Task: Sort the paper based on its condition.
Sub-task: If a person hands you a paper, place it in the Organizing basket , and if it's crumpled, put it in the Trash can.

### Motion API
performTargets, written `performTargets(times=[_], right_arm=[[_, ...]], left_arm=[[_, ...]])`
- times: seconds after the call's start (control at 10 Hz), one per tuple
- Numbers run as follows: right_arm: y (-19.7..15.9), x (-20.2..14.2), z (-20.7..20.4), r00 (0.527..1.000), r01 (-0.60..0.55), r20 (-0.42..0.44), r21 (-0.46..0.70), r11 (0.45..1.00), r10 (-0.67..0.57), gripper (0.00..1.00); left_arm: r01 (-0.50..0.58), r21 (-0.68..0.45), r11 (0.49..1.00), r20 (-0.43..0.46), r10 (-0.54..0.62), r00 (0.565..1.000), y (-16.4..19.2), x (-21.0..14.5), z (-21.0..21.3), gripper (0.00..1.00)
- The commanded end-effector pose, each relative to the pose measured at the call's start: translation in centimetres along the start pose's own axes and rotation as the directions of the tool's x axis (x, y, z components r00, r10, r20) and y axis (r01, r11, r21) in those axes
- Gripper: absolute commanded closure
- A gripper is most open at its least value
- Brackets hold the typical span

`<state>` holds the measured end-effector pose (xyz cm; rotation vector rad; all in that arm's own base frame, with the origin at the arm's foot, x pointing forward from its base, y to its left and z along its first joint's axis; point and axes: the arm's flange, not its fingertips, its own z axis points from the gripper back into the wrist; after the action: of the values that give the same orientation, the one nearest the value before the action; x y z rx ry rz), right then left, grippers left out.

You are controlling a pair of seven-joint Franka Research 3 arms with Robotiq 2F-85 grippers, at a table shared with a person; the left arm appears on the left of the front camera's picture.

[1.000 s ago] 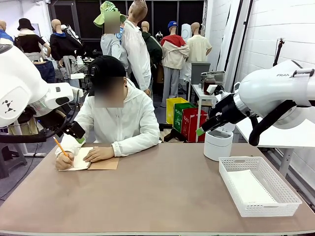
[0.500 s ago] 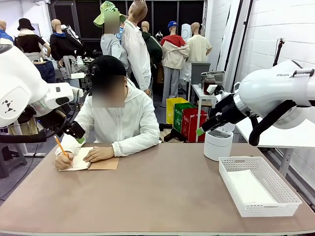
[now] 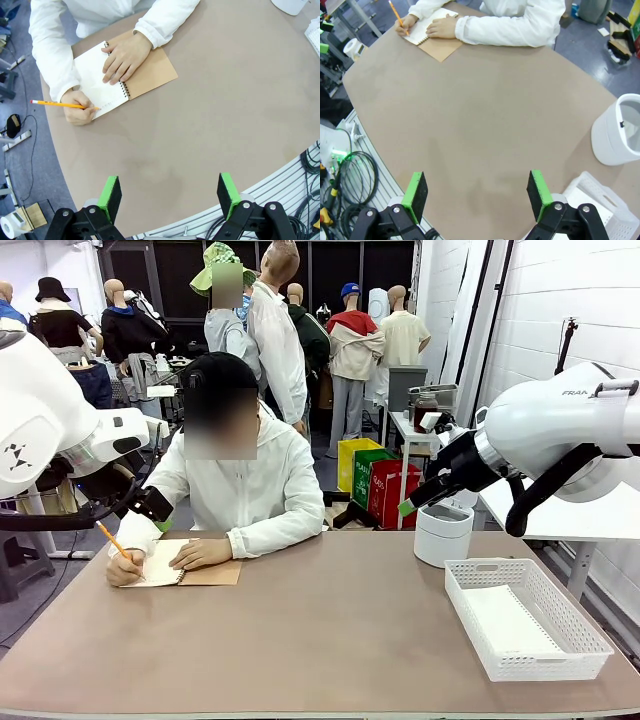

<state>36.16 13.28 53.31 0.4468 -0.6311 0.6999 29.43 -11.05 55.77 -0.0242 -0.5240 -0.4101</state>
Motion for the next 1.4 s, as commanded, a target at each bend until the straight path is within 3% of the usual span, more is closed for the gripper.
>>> performTargets(times=[0.0, 1.3], right_arm=[[0.04, 0.08, -0.02, 1.0, 0.005, 0.003, 0.007, 1.0, -0.005, 0.0], [0.04, 0.08, -0.02, 1.0, 0.005, 0.003, 0.007, 1.0, -0.005, 0.0]], left_arm=[[0.0, -0.002, 1.0, 0.001, 0.0, 1.0, 0.0, 0.0, 0.02, 0.0], [0.0, -0.002, 1.0, 0.001, 0.0, 1.0, 0.0, 0.0, 0.02, 0.0]])
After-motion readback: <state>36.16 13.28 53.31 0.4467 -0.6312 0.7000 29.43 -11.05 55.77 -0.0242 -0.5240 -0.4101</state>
